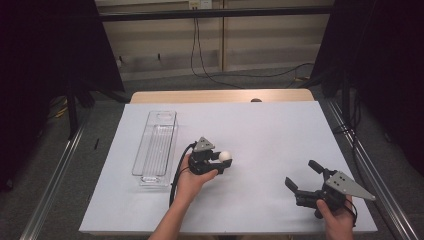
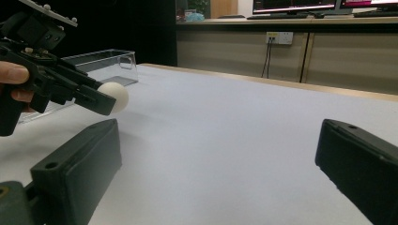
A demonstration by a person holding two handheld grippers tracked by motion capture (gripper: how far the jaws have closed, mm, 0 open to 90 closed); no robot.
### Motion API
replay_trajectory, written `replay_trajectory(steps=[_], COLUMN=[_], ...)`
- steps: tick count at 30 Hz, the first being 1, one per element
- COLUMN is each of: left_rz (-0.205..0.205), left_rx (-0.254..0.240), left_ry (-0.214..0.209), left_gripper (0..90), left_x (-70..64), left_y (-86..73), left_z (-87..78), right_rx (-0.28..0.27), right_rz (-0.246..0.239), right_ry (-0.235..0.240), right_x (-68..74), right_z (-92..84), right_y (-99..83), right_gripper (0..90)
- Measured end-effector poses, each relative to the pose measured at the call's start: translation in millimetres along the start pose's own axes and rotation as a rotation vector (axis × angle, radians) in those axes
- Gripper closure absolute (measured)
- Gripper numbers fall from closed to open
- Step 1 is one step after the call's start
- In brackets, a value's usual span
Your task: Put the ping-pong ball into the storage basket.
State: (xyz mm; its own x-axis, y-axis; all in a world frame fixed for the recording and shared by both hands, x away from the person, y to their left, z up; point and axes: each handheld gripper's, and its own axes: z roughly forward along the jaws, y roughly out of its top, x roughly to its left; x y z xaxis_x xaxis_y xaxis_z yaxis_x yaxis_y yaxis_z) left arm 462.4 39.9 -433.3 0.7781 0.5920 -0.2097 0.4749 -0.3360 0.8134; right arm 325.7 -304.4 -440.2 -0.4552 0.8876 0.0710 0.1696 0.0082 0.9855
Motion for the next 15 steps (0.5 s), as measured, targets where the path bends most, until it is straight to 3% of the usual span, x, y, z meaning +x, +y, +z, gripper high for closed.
replay_trajectory(steps=[9, 15], left_rz=[-0.022, -0.015], left_rx=[0.008, 0.016], left_ry=[-0.004, -0.011], left_gripper=[51.1, 51.1], left_x=[3.3, 4.8], left_y=[0.0, -0.1], left_z=[-2.0, -3.5], right_rx=[0.003, 0.001], right_rz=[0.0, -0.002], right_ry=[0.002, 0.003], right_x=[-0.4, -0.6], right_z=[-0.4, -0.6], right_y=[1.2, 1.4], right_gripper=[0.4, 0.5])
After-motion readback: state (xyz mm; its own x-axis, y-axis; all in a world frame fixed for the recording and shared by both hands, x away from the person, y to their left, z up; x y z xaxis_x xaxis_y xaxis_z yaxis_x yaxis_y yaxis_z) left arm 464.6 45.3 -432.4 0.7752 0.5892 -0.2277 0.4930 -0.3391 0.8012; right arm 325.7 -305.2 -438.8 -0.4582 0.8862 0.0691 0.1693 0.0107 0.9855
